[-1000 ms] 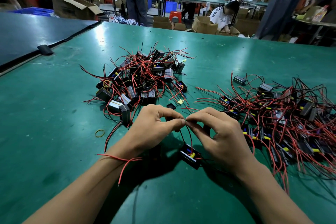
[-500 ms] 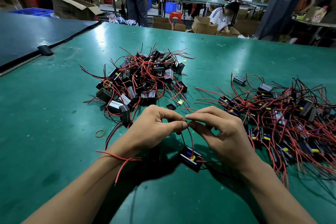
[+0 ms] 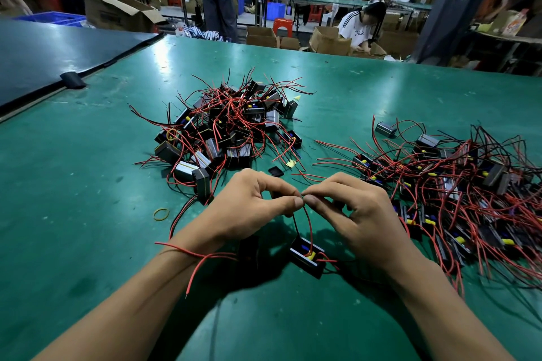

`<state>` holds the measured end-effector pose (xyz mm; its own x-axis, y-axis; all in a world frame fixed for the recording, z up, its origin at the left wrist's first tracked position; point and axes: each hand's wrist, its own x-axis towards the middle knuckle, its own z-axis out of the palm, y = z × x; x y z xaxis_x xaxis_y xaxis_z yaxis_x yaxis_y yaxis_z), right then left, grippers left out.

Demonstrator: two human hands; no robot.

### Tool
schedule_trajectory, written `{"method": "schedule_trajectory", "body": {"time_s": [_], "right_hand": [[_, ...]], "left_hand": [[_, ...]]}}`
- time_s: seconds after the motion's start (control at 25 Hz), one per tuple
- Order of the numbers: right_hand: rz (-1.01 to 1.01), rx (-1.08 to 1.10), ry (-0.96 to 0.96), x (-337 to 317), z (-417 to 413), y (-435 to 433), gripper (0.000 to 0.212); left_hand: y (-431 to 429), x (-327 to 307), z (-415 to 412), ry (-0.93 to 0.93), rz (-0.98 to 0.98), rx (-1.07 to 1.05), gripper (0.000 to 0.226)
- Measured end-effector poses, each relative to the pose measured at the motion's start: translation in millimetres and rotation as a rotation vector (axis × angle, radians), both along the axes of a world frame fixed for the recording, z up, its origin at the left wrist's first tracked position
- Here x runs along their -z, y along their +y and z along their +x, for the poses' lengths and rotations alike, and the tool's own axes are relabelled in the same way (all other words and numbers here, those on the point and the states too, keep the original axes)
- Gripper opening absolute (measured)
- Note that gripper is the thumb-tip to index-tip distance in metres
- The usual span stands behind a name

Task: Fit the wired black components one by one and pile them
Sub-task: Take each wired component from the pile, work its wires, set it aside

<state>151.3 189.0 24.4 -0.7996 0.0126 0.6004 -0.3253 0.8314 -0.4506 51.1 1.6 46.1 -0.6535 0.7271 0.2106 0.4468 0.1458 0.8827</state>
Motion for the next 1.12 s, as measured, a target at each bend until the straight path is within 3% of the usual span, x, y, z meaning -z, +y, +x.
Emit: {"method": "schedule_trajectory", "body": {"time_s": [0.24,0.44,0.52,0.6,0.68,0.8,1.12], "right_hand": [[-0.068,0.090,-0.098,-5,3,-13,0.021],[-0.680,0.053,-0.495,-12,-2,-18,0.032],[-0.820,0.000,-0.557,-15,-1,-14,0.030],[-0.707,0.000,-0.490,-15,2,-10,0.022],[-0.451,0.070,-0.298,-11,4,-6,0.008],[-0.173,0.044,-0.076,-6,2,-4,0.014],[-0.010,0.028,0.068,2,1,-1,0.016]], "left_hand": [[3,-1,7,0.162,0.002,-0.083,0.003],[4,-1,11,0.182,0.007,-0.117,0.005],[3,-2,10,0.175,0.006,-0.125,0.005],[3,-2,10,0.166,-0.003,-0.137,0.004],[3,-3,9,0.165,-0.015,-0.142,0.005],[4,-4,9,0.164,-0.025,-0.131,0.005],[4,-5,9,0.177,0.013,-0.089,0.004]]}}
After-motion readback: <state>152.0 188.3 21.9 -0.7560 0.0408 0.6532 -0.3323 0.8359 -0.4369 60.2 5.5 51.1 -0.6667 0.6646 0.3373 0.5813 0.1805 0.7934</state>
